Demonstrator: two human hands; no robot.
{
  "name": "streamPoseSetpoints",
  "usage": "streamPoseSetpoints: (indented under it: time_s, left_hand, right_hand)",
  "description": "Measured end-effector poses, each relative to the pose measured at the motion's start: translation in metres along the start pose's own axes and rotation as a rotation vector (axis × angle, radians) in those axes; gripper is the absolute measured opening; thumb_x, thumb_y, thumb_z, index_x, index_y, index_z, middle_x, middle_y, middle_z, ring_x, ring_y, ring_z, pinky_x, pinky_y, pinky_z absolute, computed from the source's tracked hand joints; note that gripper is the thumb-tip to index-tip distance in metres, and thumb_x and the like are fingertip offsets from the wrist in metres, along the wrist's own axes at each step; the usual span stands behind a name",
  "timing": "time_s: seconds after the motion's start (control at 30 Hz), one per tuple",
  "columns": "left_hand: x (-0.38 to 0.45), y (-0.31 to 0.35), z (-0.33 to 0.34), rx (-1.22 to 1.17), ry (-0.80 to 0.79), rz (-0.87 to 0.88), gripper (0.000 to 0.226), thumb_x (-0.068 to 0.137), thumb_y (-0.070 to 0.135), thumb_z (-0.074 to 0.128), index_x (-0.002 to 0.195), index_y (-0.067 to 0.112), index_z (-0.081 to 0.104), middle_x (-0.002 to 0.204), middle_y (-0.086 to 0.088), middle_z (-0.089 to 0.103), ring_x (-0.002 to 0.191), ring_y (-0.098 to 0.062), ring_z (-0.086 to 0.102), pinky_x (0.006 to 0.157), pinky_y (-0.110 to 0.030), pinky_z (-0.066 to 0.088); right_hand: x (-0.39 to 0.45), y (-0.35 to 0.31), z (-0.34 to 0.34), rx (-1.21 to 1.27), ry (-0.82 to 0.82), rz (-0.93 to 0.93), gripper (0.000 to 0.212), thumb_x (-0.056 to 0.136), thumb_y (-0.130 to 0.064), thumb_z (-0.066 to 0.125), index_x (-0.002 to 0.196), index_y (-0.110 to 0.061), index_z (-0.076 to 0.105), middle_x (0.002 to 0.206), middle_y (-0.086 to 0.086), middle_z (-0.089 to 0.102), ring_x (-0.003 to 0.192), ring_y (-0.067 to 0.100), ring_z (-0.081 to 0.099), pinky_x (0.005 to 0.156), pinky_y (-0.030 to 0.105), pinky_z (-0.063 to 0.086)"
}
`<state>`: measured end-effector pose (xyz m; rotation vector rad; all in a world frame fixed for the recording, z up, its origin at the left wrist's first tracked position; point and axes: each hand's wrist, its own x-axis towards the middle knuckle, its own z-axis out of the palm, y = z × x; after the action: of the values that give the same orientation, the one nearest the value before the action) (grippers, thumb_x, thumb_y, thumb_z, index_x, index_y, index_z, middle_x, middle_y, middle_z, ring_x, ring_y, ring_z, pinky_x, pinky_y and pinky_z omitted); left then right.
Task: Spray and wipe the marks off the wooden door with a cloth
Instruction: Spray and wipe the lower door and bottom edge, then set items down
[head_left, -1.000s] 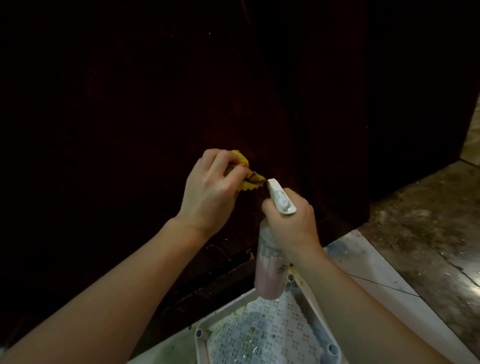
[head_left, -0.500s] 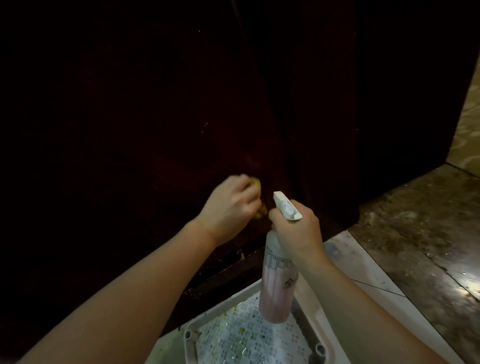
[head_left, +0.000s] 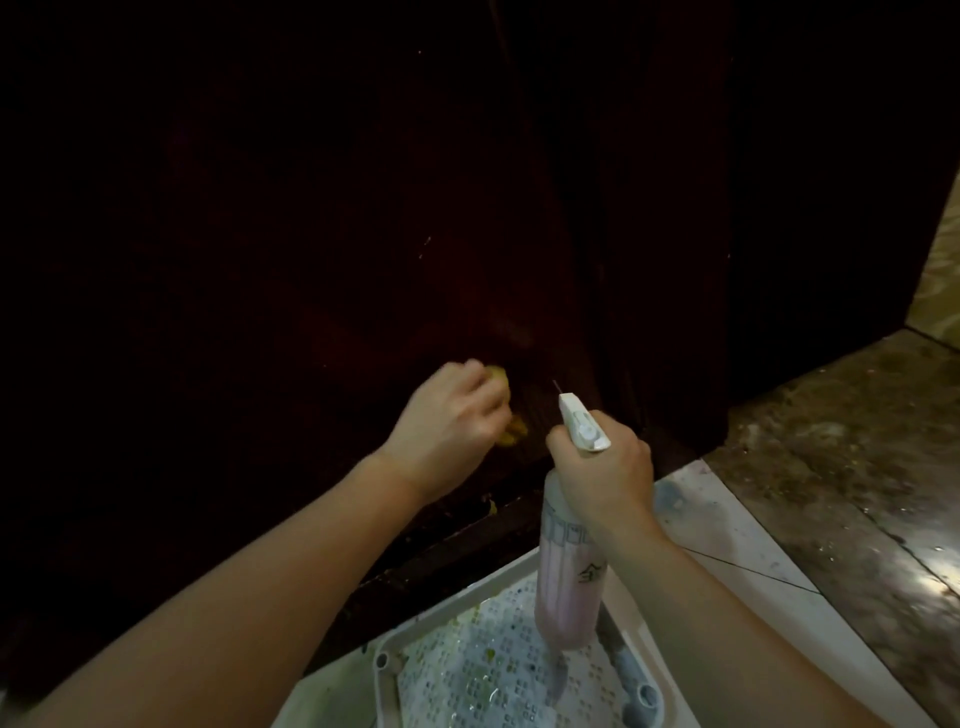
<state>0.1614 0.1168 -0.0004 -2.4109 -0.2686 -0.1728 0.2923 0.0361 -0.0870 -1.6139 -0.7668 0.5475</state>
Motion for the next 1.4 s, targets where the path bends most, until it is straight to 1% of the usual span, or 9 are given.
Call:
streamPoseSetpoints:
  time_s: [0.17,0.27,0.33,0.47,0.63,0.87,1.03,1.2,1.4]
  left_hand:
    - [-0.049,0.012,0.009,-0.038,-0.325,0.103,0.004,0.078,0.018,0.073,0.082,0.018,0.072,0.092,-0.001,0.066,0.086,-0.019,0.059,0.071,-0.03,0.05]
    - [-0.075,0.01,-0.004,-0.132,-0.298,-0.056,0.019,0.075,0.014,0.077,0.092,0.014,0.07,0.098,-0.006,0.063,0.085,-0.022,0.058,0.068,-0.033,0.05]
    - [-0.094,0.017,-0.014,-0.212,-0.323,-0.202,0.035,0.068,0.013,0.081,0.1,0.015,0.068,0.103,-0.006,0.062,0.086,-0.023,0.059,0.066,-0.033,0.052]
    - [-0.131,0.04,-0.022,-0.457,-0.447,-0.553,0.043,0.082,0.018,0.07,0.121,0.024,0.053,0.12,0.005,0.044,0.103,-0.013,0.048,0.075,-0.023,0.049]
    - [-0.147,0.041,-0.017,-0.679,-0.377,-0.912,0.032,0.087,0.013,0.062,0.113,0.026,0.048,0.107,0.015,0.035,0.091,-0.004,0.048,0.079,-0.023,0.05]
    - [-0.144,0.032,-0.011,-0.839,-0.299,-1.211,0.019,0.089,0.022,0.06,0.099,0.026,0.044,0.099,0.008,0.041,0.083,-0.009,0.05,0.076,-0.031,0.052]
    - [-0.143,0.027,-0.01,-0.936,-0.278,-1.38,0.018,0.091,0.024,0.057,0.103,0.02,0.044,0.101,-0.001,0.048,0.087,-0.016,0.054,0.069,-0.029,0.049]
    - [-0.152,0.019,-0.01,-1.026,-0.249,-1.509,0.021,0.095,0.029,0.055,0.105,0.023,0.039,0.095,0.0,0.055,0.078,-0.009,0.056,0.051,-0.017,0.039]
    - [-0.181,0.012,-0.014,-1.061,-0.287,-1.561,0.024,0.095,0.029,0.055,0.111,0.022,0.039,0.093,0.0,0.057,0.079,-0.013,0.059,0.057,-0.025,0.049]
  right_hand:
    - [-0.001,0.003,-0.004,0.058,-0.211,0.021,0.029,0.08,-0.022,0.062,0.057,-0.022,0.045,0.054,-0.006,0.047,0.053,0.015,0.046,0.052,0.029,0.033]
    - [-0.008,-0.002,0.003,0.035,-0.449,-0.039,0.003,0.082,-0.021,0.063,0.082,-0.021,0.06,0.08,-0.001,0.061,0.076,0.018,0.058,0.067,0.036,0.045]
    - [-0.015,-0.005,0.013,0.001,-0.549,-0.096,0.009,0.083,-0.019,0.064,0.09,-0.022,0.06,0.091,-0.001,0.06,0.085,0.017,0.058,0.074,0.035,0.046]
    - [-0.028,-0.012,0.03,-0.15,-0.592,-0.192,0.02,0.083,-0.025,0.061,0.068,-0.027,0.047,0.07,-0.006,0.052,0.068,0.017,0.052,0.059,0.034,0.04]
    - [-0.038,-0.023,0.046,-0.378,-0.549,-0.298,0.026,0.076,-0.034,0.056,0.057,-0.022,0.043,0.056,-0.006,0.048,0.054,0.014,0.048,0.051,0.028,0.03]
    - [-0.008,-0.056,0.041,-0.454,-0.984,-0.288,0.013,0.082,-0.015,0.065,0.077,-0.007,0.055,0.074,0.0,0.053,0.064,0.014,0.049,0.058,0.031,0.038]
    - [0.001,-0.076,0.037,-0.59,-0.92,-0.419,0.021,0.081,-0.023,0.065,0.067,-0.012,0.054,0.067,-0.001,0.056,0.061,0.015,0.053,0.056,0.032,0.04]
    - [-0.015,-0.079,0.039,-0.689,-0.871,-0.49,0.029,0.078,-0.024,0.063,0.056,-0.018,0.046,0.054,-0.006,0.05,0.05,0.011,0.046,0.05,0.028,0.033]
    - [-0.024,-0.072,0.036,-0.604,-1.049,-0.424,0.017,0.084,-0.021,0.066,0.09,-0.006,0.061,0.083,0.012,0.065,0.069,0.021,0.057,0.06,0.035,0.045]
